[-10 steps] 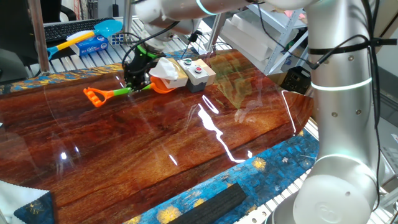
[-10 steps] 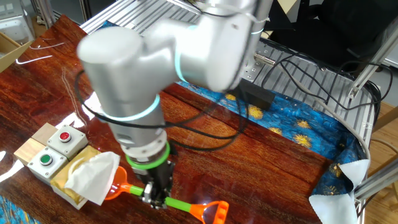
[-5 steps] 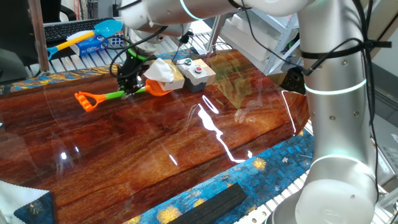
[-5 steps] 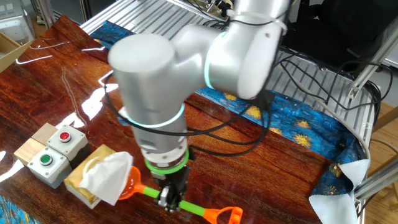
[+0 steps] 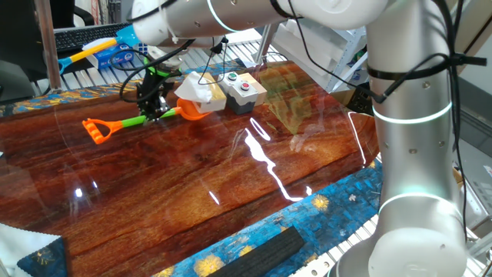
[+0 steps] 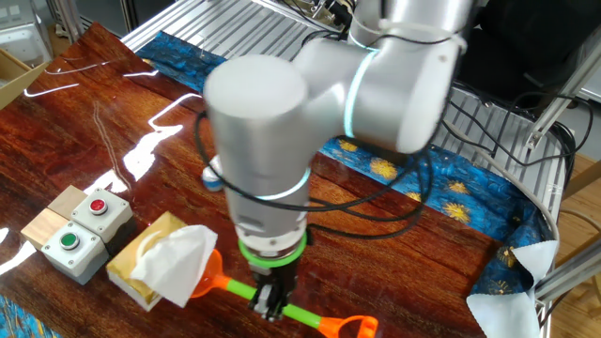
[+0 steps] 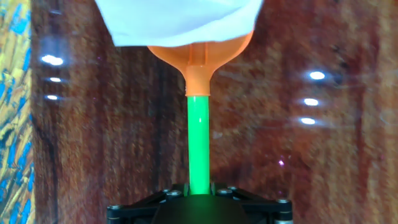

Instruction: Use a shovel to scoop up an object

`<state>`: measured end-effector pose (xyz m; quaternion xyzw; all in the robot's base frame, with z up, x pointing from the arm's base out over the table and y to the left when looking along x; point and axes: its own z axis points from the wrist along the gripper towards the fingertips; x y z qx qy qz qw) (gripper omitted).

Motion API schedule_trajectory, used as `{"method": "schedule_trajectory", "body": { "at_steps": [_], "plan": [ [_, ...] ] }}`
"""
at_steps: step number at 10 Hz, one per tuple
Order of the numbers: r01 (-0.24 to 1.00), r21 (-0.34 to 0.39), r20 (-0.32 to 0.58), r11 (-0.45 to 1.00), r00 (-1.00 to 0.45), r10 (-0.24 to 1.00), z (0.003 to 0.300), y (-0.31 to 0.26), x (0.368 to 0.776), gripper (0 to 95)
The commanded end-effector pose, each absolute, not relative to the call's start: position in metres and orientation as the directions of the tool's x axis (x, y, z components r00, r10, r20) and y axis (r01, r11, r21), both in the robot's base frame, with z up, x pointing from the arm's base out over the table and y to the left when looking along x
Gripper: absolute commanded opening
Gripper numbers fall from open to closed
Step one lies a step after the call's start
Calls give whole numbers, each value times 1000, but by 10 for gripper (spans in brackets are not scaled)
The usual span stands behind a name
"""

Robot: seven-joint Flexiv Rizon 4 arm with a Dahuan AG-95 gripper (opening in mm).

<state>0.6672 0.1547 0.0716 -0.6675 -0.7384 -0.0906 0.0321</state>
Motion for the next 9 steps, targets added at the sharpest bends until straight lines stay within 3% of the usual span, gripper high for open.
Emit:
{"method": "schedule_trajectory", "body": {
  "at_steps": [1,9],
  "plan": [
    [991,90,178,98,-113,978,75,160,661,0],
    [991,98,198,96,-114,973,78,165,616,0]
  ]
}}
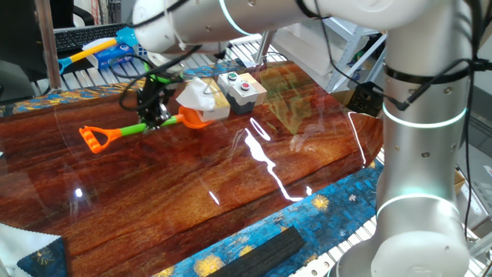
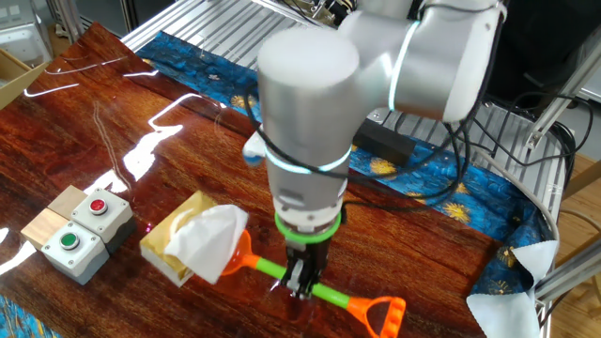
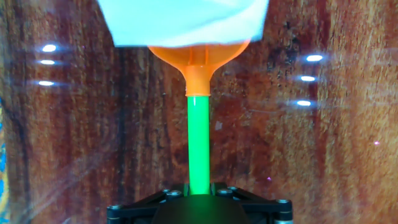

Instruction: Use a shovel to scoop up an object

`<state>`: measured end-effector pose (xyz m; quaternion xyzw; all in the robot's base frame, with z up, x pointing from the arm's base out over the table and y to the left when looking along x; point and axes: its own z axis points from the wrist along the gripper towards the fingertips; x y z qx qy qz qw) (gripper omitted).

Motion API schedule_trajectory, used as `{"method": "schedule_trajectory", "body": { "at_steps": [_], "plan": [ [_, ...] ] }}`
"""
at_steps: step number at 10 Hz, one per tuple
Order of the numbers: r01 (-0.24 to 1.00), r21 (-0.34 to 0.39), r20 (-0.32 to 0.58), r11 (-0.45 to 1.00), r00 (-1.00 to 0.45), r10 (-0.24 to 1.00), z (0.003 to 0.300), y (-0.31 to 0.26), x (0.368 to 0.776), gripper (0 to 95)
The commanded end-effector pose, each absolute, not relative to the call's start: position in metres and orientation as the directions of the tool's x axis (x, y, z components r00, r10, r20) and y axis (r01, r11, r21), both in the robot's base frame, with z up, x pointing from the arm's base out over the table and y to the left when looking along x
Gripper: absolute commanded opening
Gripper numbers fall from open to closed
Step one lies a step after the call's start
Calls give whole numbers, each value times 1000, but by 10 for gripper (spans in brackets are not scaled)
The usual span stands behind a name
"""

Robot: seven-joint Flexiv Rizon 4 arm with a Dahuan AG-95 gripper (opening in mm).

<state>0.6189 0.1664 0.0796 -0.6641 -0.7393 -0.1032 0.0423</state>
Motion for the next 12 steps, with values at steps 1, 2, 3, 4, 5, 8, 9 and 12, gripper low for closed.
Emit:
{"method": "schedule_trajectory", "body": {
  "at_steps": [1,2,3,4,5,8,9,12],
  "plan": [
    [991,100,202,88,-107,973,76,163,611,0],
    [991,101,204,86,-105,973,76,162,608,0],
    [990,107,204,90,-111,973,75,159,603,0],
    [988,116,209,99,-121,970,74,157,598,0],
    [987,120,211,109,-132,968,74,156,595,0],
    [979,136,217,149,-177,960,71,146,578,0],
    [976,140,217,164,-192,957,70,142,572,0],
    [978,149,222,148,-179,959,68,135,564,0]
  ]
}}
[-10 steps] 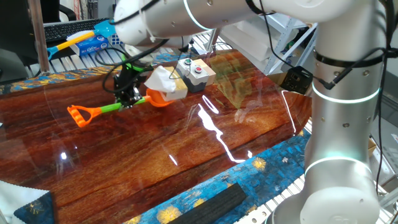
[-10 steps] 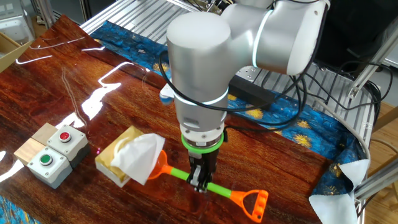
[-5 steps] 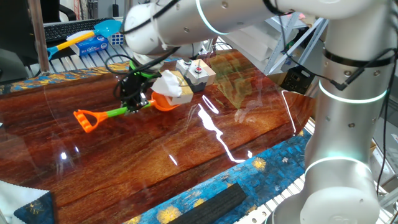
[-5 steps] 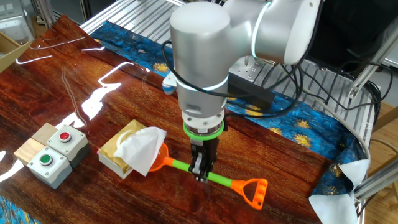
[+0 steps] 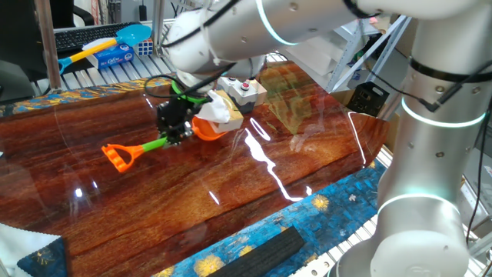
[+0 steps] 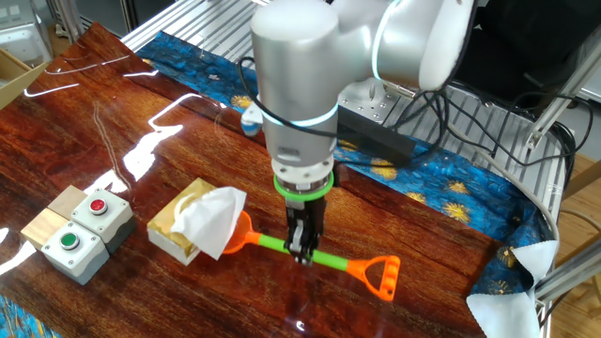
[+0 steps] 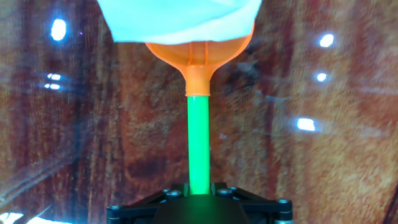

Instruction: Use a shovel to scoop up an object

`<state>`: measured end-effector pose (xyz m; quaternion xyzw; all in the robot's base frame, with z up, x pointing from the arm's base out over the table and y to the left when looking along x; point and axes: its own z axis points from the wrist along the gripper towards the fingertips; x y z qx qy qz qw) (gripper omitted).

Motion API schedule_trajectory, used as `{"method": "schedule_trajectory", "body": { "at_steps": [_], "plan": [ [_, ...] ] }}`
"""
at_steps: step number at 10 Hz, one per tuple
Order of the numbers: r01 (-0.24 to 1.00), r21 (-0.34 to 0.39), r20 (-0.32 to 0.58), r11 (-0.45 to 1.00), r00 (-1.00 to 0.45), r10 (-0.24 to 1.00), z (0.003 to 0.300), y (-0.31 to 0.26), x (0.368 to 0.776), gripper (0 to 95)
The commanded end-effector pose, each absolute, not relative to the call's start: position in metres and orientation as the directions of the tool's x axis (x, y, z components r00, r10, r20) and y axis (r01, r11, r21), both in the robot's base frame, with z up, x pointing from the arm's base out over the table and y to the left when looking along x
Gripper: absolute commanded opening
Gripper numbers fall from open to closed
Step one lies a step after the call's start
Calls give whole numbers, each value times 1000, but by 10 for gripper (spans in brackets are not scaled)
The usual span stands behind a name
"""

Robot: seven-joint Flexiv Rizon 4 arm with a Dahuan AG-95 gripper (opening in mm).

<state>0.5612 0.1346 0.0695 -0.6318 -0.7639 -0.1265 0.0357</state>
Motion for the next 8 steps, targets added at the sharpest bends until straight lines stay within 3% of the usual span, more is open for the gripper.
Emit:
{"method": "schedule_trajectory", "body": {
  "at_steps": [1,8],
  "plan": [
    [981,155,249,118,-154,956,68,135,563,0],
    [987,158,504,-37,-48,862,70,131,558,0]
  ]
}}
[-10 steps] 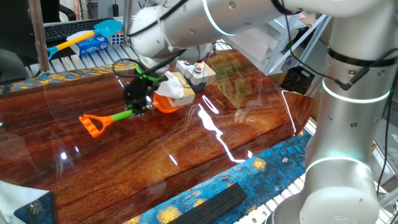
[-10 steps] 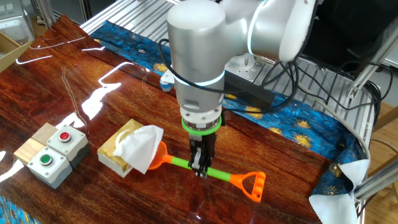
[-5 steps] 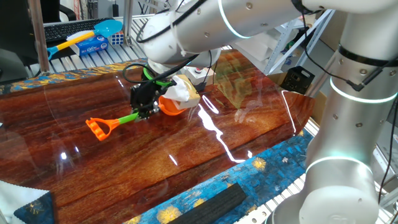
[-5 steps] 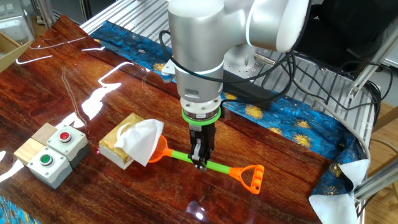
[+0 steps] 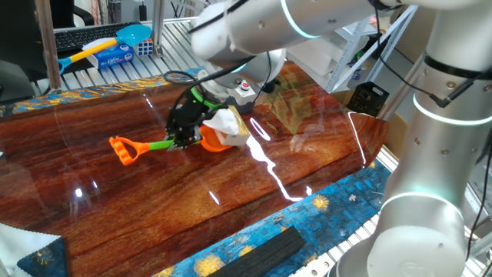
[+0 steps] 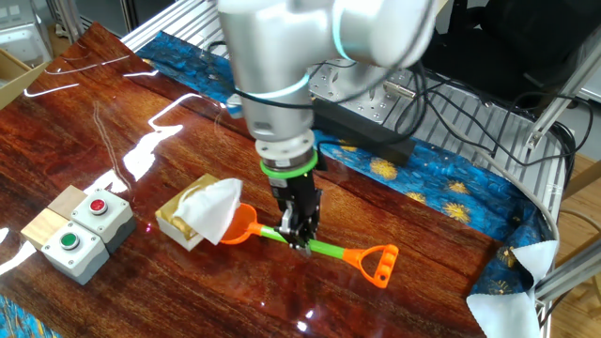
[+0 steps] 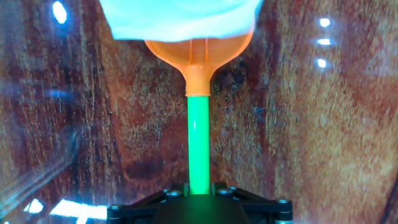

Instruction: Use a shovel to scoop up an object

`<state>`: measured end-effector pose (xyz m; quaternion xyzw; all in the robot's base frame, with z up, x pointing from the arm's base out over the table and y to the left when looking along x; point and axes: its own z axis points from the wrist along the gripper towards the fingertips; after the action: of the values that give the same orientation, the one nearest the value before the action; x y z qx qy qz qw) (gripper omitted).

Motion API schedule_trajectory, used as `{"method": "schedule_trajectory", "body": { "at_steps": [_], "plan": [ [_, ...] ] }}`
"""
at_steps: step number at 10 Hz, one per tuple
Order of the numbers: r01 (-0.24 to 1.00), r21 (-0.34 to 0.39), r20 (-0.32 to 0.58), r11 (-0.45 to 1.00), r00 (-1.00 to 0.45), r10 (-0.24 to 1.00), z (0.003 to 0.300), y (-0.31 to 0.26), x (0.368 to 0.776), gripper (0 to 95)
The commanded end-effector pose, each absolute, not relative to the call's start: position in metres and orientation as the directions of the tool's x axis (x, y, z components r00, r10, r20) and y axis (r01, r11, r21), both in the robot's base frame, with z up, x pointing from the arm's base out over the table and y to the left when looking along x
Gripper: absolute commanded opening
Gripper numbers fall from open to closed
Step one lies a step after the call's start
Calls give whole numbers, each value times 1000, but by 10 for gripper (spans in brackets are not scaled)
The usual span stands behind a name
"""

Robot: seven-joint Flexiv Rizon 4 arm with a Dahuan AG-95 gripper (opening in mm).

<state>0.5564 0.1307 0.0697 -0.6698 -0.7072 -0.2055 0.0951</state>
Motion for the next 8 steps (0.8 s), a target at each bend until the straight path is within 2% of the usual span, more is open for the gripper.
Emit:
{"method": "schedule_trajectory", "body": {
  "at_steps": [1,4,6,8],
  "plan": [
    [987,158,505,-36,-49,862,71,131,558,0],
    [986,141,530,-92,3,848,72,137,565,0],
    [986,140,503,-91,9,864,74,142,573,0],
    [986,139,439,-87,18,899,75,152,588,0]
  ]
}}
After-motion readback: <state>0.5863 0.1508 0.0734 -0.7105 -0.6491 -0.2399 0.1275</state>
